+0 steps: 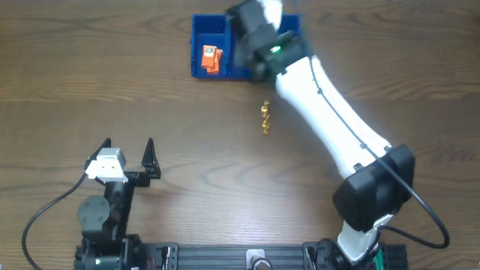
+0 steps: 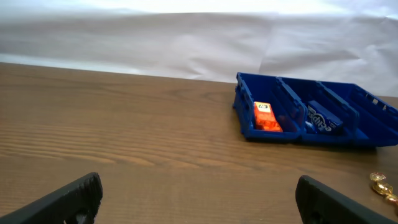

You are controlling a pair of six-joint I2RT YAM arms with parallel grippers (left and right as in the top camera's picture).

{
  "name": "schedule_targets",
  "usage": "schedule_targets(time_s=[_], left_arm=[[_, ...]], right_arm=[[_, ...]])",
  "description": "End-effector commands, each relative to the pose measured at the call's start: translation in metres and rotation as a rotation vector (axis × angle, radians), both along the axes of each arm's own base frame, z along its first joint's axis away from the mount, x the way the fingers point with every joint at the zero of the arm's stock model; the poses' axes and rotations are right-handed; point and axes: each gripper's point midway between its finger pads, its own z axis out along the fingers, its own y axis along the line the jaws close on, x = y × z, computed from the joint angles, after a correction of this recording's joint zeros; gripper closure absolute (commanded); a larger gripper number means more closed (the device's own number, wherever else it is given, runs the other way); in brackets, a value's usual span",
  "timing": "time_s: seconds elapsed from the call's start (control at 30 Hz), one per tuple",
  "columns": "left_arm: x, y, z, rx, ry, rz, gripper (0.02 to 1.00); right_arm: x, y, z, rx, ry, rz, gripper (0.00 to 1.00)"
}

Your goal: Sort Candies Into Trays

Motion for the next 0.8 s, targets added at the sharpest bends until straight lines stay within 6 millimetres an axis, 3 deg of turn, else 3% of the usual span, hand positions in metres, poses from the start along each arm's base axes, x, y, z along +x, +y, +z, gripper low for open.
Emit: schedule_targets(time_s=[0.03,0.13,0.3,0.4,0.8], left_arm=[[-0.001,-0.004,-0.016,0.004,0.046,-0.023,0.020],[-0.001,-0.004,-0.016,0.004,0.046,-0.023,0.020],[-0.001,-0.004,-0.016,0.004,0.046,-0.023,0.023],[-0.001,-0.004,-0.016,0.004,0.046,-0.023,0.020],[-0.001,-0.004,-0.016,0.004,0.046,-0.023,0.020]], right_arm=[[0.022,-0.037,-0.023,-0.113,0.013,-0.019,0.915],[0.034,-0.048,-0.032,-0.116,0.011,-0.045,0.912],[0.065,-0.049,-0.059,-0.115,-0.025,-0.054,0.910],[0.076,-0.051,-0.066,-0.106,-0.048,-0.065,0.908],[0.099,-0.062,-0.051,-0.121,-0.143,-0.059,0.871]])
